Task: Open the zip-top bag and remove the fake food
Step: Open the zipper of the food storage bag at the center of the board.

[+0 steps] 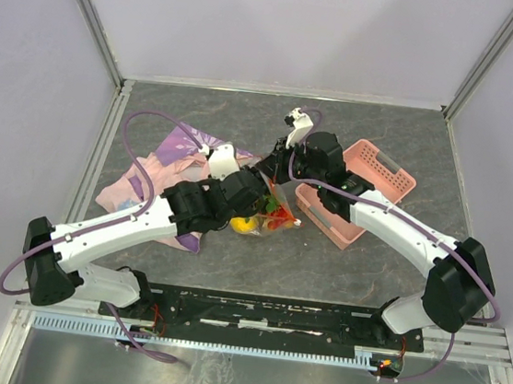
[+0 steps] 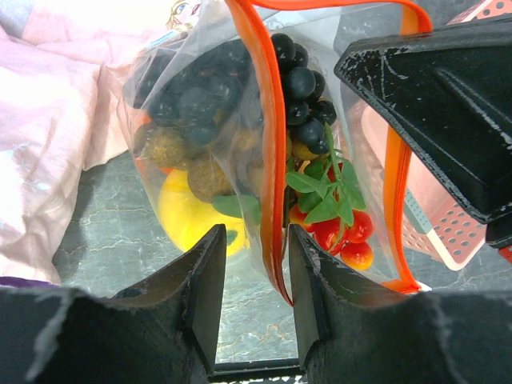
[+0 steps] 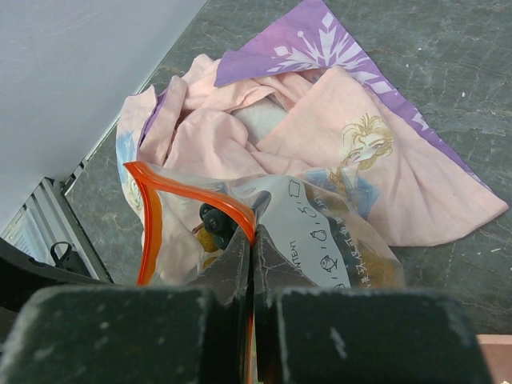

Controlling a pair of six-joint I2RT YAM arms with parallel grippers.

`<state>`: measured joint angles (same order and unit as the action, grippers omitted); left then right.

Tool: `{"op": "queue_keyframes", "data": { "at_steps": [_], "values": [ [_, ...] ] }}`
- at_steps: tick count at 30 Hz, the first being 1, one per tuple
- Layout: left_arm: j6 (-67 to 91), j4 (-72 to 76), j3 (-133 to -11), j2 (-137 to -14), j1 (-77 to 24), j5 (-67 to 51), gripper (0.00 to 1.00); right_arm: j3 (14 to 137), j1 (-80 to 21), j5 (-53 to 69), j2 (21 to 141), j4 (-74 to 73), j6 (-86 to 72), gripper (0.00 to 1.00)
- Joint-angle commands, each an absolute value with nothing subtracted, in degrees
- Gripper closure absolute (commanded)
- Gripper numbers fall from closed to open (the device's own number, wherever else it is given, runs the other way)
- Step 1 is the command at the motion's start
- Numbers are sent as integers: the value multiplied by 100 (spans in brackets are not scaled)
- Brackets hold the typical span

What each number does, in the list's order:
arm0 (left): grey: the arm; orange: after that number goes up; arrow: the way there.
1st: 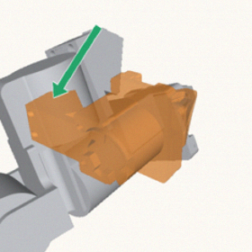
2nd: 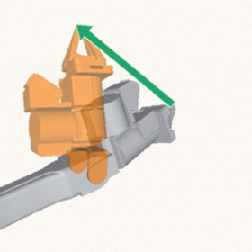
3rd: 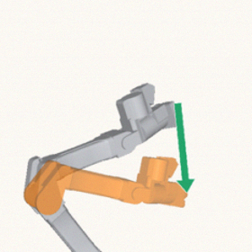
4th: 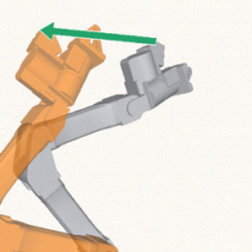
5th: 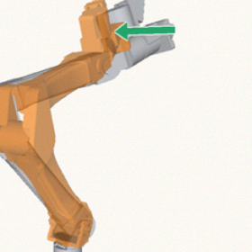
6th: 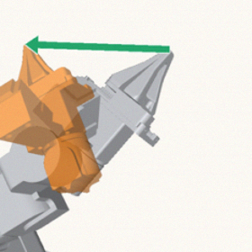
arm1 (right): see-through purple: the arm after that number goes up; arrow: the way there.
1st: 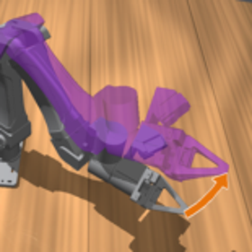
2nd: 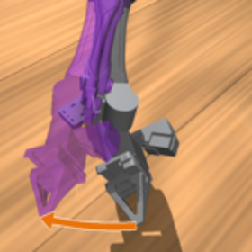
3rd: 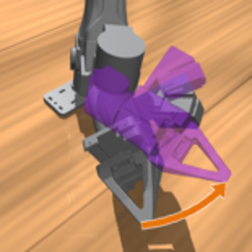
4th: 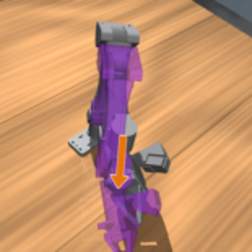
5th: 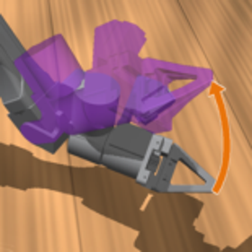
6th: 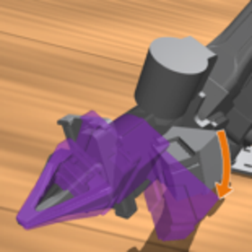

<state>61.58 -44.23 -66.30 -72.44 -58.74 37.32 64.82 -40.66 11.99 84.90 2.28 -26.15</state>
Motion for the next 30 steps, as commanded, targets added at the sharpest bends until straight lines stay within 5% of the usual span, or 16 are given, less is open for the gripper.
{"op": "queue_keyframes", "data": {
  "at_steps": [1, 9, 16, 30],
  "values": [
    [5980, -4017, -6697, -7166, -5890, 3917, 56, 6485, -4052, 1352, 8252, 604, -2628, 98],
    [5692, -3836, -6574, -7071, -5880, 3877, 97, 6425, -4054, 1344, 8212, 599, -2610, 98],
    [4238, -3089, -6445, -6527, -5421, 3882, 97, 6409, -4057, 1274, 8153, 662, -2649, 98],
    [1786, -1856, -6632, -7064, -3920, 256, 97, 5831, -4052, 241, 8188, 516, -2955, 98]
  ]
}}
